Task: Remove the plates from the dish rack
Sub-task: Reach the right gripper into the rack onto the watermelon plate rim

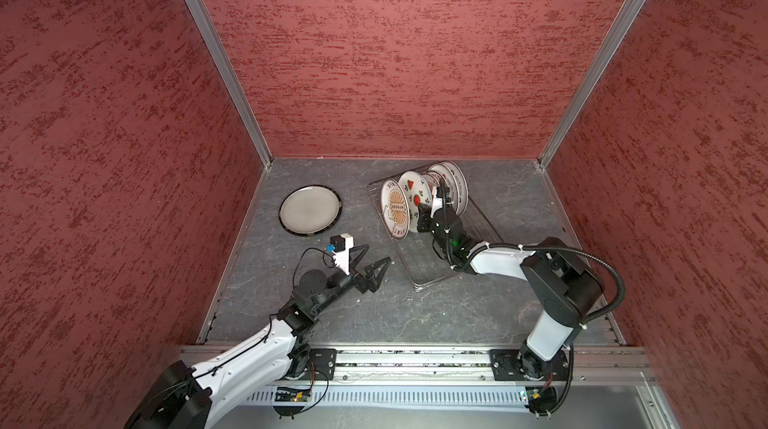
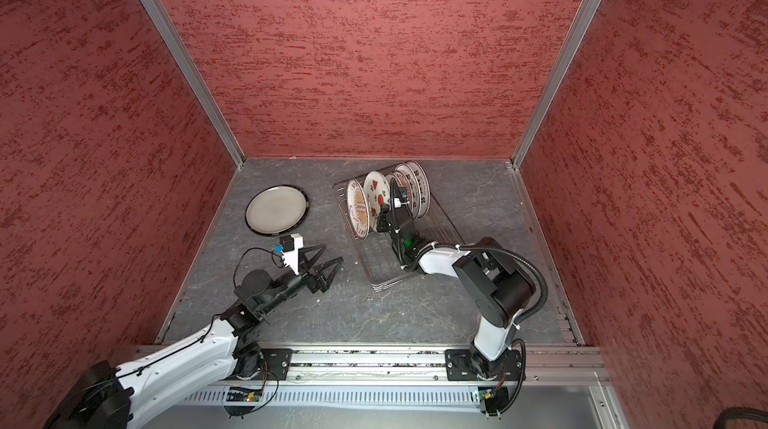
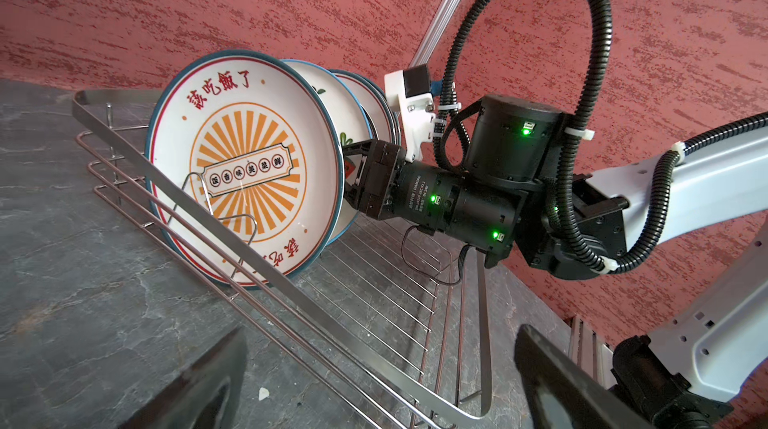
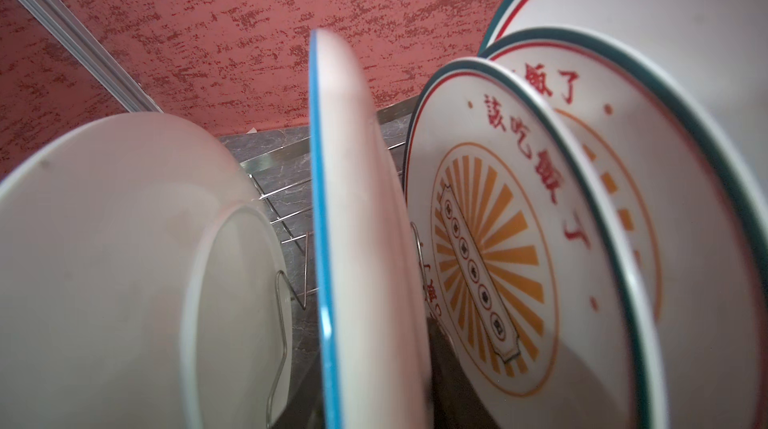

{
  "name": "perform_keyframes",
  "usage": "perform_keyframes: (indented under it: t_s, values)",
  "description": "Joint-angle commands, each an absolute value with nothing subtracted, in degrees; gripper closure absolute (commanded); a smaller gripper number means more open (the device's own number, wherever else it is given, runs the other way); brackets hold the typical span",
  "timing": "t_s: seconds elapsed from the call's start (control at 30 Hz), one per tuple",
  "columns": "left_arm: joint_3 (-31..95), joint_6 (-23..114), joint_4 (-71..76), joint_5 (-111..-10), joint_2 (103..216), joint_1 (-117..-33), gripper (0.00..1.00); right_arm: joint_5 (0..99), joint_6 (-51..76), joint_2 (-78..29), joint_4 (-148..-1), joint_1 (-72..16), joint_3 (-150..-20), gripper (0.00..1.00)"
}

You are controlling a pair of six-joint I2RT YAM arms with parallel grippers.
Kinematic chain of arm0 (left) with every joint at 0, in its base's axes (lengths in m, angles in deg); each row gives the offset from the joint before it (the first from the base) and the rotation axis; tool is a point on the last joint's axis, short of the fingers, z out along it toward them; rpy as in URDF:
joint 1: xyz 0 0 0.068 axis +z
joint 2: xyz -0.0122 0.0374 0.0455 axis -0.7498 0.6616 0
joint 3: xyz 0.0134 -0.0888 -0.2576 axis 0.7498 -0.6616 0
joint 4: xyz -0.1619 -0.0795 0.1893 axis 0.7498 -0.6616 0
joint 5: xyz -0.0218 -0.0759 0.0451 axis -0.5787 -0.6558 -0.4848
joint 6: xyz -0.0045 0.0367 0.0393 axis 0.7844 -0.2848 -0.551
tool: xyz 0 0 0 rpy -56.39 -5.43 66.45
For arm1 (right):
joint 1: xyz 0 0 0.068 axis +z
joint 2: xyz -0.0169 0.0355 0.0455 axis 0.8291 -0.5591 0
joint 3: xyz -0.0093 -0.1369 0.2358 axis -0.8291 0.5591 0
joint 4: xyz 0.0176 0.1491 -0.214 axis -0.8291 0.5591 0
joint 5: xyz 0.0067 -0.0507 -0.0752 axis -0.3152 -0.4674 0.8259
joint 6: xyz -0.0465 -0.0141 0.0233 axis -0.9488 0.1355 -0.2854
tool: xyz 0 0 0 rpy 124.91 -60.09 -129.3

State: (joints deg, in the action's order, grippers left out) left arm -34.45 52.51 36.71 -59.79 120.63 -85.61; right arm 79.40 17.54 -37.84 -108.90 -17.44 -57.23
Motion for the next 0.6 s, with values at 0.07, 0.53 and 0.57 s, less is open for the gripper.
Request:
perform_keyframes:
  t_s: [0.07,0.53,0.57]
  values:
    - [-35.31,51.55,35.79,-57.79,118.85,-85.67,0.01,82.72,18.69,-39.74,-110.83,-16.09,-59.81,0.69]
    - [-36.46,54.07,35.17,-52.88,116.51,-85.58,0.01,84.00,18.99,-43.42,-110.61,-14.88,-63.27,0.75]
    - [-36.66,54.32,35.01,-52.53,116.15,-85.58,0.00,84.06,18.94,-43.50,-110.31,-14.88,-63.37,0.75]
